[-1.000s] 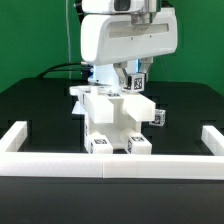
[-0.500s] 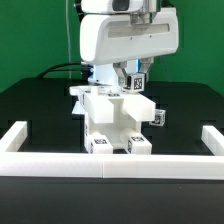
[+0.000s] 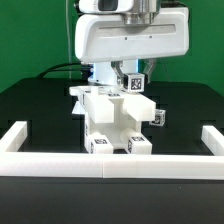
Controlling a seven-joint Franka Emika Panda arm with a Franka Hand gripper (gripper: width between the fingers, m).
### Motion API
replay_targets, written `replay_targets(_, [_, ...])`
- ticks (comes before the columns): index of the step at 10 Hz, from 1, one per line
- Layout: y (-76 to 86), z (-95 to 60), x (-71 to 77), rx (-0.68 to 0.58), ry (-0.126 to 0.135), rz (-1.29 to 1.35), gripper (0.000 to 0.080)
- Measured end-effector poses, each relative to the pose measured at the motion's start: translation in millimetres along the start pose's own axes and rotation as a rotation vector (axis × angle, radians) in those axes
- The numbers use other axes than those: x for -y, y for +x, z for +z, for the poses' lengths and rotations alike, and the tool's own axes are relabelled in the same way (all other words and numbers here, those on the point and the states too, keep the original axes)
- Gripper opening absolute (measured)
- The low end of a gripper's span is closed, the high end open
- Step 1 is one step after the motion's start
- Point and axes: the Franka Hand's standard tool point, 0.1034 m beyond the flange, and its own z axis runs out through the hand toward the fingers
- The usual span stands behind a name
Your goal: Assemble chair
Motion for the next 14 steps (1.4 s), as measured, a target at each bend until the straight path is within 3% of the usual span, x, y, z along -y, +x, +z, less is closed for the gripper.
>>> replay_targets(7, [1.1, 1.0, 2.4, -0.003, 0.004, 0.591, 0.0287])
replay_targets(14, [3.3, 1.5, 7.6, 0.000, 0.035, 1.085, 0.0287])
